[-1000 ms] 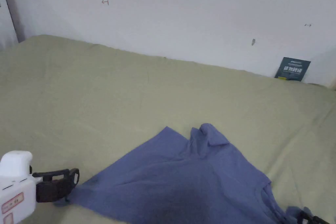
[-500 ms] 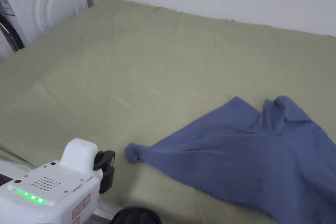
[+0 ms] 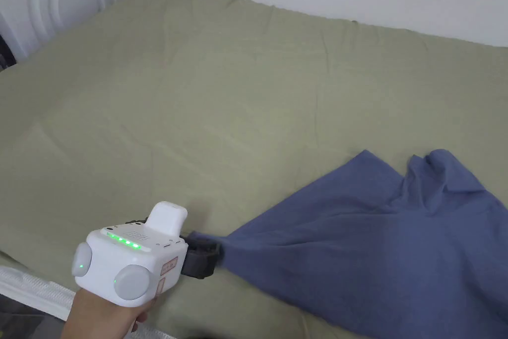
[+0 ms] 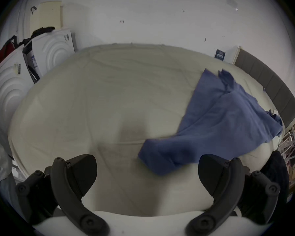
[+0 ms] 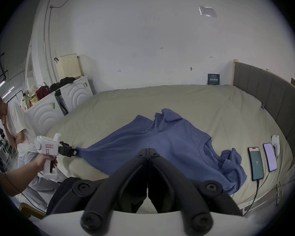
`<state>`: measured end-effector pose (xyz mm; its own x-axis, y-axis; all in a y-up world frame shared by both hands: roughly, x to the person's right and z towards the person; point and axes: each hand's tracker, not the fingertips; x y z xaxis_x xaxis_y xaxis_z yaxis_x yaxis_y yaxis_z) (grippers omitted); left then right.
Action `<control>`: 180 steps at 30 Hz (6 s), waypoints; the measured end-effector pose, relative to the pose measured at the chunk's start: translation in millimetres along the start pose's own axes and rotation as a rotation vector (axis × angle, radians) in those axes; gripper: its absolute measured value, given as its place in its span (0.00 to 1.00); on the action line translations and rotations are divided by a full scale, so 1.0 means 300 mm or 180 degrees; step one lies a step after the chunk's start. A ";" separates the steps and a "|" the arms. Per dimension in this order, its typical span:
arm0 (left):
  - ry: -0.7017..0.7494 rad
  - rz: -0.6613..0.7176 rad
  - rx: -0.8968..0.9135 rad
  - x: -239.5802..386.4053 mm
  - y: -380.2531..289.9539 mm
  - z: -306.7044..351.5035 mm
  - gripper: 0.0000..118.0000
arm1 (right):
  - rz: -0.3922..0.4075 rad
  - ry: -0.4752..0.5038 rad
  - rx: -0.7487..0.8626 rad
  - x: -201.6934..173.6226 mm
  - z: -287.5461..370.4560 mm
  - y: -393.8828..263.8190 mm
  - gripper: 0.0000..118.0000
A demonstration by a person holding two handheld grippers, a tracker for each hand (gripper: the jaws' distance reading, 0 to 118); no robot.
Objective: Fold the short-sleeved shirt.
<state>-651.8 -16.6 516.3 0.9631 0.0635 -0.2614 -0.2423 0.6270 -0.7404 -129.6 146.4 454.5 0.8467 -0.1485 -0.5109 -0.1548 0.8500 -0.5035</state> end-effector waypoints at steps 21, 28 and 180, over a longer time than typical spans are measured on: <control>-0.0442 0.0206 0.0399 0.129 0.085 0.234 0.02 | 0.0425 -0.0219 -0.0794 0.370 -0.856 0.330 0.28; -0.0307 0.0281 0.0227 0.123 0.079 0.183 0.02 | 0.0608 -0.0427 -0.1469 0.573 -1.301 0.329 1.00; -0.0339 -0.0135 0.0267 0.380 0.232 0.211 0.00 | -0.0633 -0.0383 -0.0999 0.646 -0.175 0.038 0.06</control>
<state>-551.5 83.4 474.2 0.9803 0.1149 -0.1605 -0.1949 0.6933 -0.6938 6.0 100.8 313.0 0.9266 -0.2187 -0.3058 -0.1139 0.6118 -0.7827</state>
